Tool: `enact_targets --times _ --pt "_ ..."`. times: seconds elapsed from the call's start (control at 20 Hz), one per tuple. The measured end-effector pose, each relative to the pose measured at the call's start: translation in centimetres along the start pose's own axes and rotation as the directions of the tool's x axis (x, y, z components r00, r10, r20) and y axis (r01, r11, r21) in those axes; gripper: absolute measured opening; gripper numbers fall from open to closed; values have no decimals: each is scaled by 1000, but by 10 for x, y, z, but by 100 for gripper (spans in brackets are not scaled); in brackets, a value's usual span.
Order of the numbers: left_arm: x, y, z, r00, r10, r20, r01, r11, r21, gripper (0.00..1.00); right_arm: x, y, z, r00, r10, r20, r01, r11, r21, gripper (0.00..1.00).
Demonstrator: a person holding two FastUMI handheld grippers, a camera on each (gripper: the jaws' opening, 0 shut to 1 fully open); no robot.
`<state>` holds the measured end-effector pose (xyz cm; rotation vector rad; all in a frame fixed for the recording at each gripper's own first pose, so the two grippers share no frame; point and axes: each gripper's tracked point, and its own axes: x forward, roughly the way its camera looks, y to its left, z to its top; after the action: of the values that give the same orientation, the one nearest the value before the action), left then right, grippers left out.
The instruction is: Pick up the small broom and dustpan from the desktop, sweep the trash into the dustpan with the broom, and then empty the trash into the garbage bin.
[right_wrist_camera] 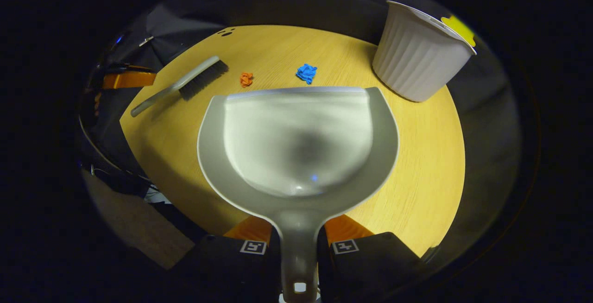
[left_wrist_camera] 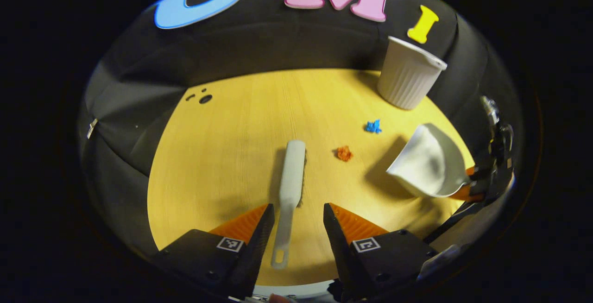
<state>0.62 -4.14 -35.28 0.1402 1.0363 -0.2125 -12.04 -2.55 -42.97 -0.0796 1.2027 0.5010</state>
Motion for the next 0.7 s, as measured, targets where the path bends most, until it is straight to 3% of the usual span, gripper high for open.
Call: enact_targets --times 0.4,0.45,0.5,0.65,0.7 --pt "65 8 -28 983 -14 -181 12 1000 -15 65 -14 -19 -16 999 -46 -3 46 998 33 41" --pt "71 10 -30 981 -12 -194 9 1000 -16 62 -14 -20 -17 999 -48 -4 48 998 39 32" --pt "75 11 -31 978 -14 -209 11 1000 -14 64 -15 -20 -19 999 -50 -7 51 998 42 41" --pt "86 10 -36 968 -26 -250 26 1000 -4 60 -16 -20 -19 999 -52 -12 52 998 40 41" --pt "88 9 -38 964 -33 -265 32 999 -6 58 -16 -19 -18 999 -49 -13 49 998 40 32"
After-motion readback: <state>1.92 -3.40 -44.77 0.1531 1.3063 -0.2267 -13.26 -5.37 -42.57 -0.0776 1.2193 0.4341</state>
